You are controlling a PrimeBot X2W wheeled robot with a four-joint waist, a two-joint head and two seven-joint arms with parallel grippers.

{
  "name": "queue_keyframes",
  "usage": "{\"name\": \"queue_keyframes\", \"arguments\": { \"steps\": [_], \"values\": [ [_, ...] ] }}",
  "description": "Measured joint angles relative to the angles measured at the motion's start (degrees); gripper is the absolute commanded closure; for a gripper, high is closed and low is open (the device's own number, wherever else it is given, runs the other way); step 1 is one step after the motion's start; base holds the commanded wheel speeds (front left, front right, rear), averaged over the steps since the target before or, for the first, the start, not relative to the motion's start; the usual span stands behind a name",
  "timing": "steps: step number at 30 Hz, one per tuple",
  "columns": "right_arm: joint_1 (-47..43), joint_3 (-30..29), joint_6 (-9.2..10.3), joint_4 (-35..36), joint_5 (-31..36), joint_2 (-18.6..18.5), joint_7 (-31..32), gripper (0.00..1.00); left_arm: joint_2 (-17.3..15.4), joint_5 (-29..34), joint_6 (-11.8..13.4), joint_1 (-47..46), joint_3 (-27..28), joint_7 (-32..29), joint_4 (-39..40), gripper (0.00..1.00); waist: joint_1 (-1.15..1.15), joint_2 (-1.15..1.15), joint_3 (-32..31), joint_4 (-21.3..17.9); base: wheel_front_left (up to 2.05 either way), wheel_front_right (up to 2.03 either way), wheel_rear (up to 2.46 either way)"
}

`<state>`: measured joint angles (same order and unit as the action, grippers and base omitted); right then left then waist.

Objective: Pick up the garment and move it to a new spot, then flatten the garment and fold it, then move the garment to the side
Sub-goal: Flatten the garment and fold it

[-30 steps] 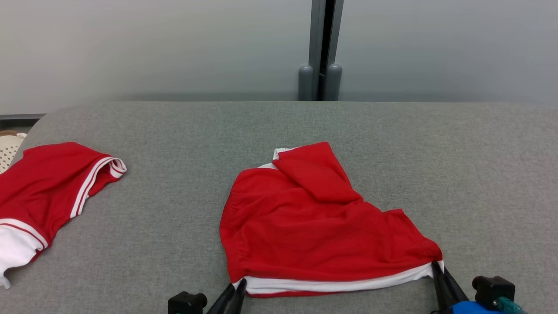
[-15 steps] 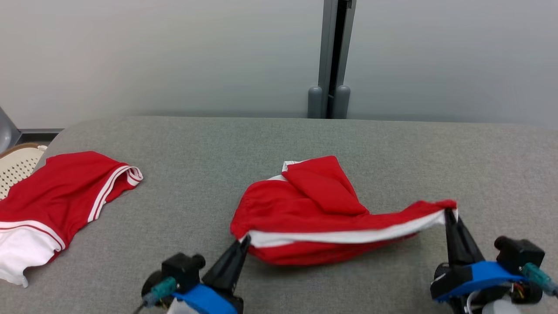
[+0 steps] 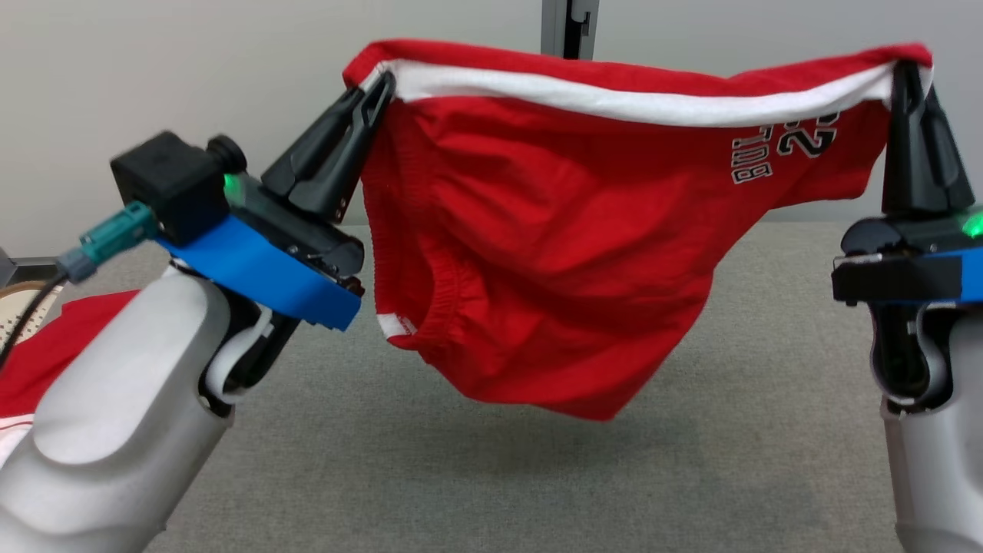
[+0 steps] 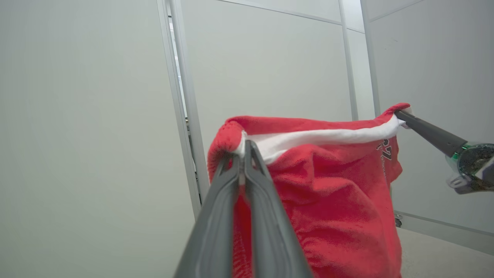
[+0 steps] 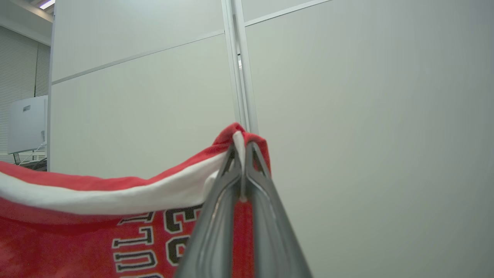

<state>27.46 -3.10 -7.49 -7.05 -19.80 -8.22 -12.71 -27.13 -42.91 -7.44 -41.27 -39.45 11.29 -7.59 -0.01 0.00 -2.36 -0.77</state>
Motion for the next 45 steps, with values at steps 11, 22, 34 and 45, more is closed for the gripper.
{"name": "queue_keyframes", "arguments": {
  "steps": [11,22,34,45],
  "values": [
    [11.40,4.54,0.00,-6.64,3.10,-2.58,6.13,1.00,1.00,-3.69,0.00,-8.62,-2.05,-3.97,-7.28,1.00,0.03,0.00,6.76,-2.62,0.00,0.00,0.00],
    [20.98,-0.47,-0.01,-16.81,6.23,-2.07,-1.57,1.00,6.76,-0.65,0.02,-12.29,1.96,3.63,-16.89,1.00,0.01,0.00,10.66,-3.55,0.00,0.00,0.00],
    [-9.32,0.59,-0.07,-28.50,3.85,2.27,-2.25,1.00,13.44,-1.07,-0.14,21.14,0.85,3.69,-28.18,1.00,0.01,0.00,9.04,-4.12,0.00,0.00,0.00],
    [-27.15,-1.77,-0.08,-24.37,1.48,3.47,-2.26,1.00,17.35,2.92,-0.15,38.07,4.27,3.70,-26.74,1.00,-0.01,0.00,3.89,-2.20,0.00,0.00,0.00]
  ]
}}
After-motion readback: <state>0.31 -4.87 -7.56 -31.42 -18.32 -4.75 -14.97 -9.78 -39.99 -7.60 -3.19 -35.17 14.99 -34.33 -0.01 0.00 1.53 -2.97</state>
